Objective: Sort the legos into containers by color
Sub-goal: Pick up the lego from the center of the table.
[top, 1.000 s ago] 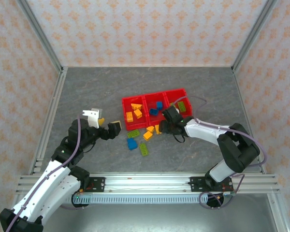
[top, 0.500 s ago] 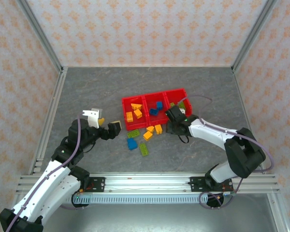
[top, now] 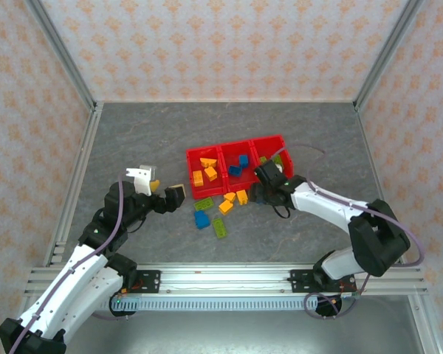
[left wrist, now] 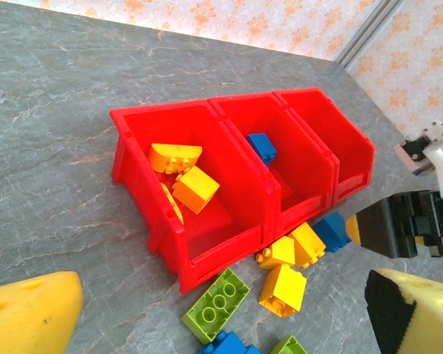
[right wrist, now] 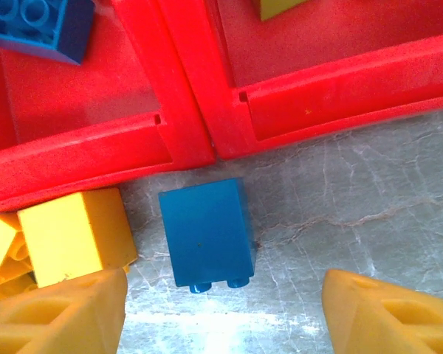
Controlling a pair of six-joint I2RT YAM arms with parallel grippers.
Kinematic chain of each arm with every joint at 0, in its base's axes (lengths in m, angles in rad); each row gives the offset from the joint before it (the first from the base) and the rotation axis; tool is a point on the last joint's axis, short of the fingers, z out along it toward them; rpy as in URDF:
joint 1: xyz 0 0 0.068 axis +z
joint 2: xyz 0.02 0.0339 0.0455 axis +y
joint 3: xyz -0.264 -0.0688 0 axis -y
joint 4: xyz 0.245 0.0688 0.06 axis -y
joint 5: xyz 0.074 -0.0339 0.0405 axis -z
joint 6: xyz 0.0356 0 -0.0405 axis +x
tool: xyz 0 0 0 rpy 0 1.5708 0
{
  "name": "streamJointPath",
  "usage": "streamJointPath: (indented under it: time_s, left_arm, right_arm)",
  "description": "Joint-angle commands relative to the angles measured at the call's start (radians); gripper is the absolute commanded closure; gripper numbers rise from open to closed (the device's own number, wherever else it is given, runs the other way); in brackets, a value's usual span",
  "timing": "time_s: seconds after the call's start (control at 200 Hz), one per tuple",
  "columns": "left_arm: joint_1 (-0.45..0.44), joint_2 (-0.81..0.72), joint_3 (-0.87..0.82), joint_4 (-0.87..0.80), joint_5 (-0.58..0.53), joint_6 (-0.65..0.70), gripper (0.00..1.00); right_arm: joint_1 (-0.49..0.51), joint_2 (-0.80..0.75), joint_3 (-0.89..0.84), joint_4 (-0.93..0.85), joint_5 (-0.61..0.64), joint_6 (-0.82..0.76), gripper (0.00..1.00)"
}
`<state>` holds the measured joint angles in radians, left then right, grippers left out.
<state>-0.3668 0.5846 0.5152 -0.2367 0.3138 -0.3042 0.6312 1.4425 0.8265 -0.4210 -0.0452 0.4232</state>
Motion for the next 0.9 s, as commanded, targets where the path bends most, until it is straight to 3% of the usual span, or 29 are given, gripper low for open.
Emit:
streamJointPath:
  time_s: [0.0, 0.29, 0.666, 0.771, 0.896]
  left_arm:
    - [-0.009, -0.005, 0.002, 0.003, 0.020, 0.018, 0.01]
    - [-0.009, 0.003, 0.002, 0.004, 0.021, 0.016, 0.01]
    - [-0.009, 0.006, 0.002, 0.003, 0.023, 0.016, 0.01]
    - [-0.008, 0.007, 0.002, 0.004, 0.021, 0.017, 0.01]
    - [-0.009, 0.009, 0.002, 0.003, 0.021, 0.017, 0.01]
  right_arm:
    - [-0.002, 0.042, -0.006, 0.011, 0.005, -0.033, 0.28]
    - [-0.002, 0.132, 0.022, 0.028, 0.039, -0.078, 0.21]
    - [-0.002, 0.180, 0.057, 0.061, 0.056, -0.146, 0.50]
    - [-0.002, 0.194, 0.076, 0.037, 0.056, -0.148, 0.63]
    - [0.000, 0.158, 0.085, 0.021, 0.036, -0.135, 0.69]
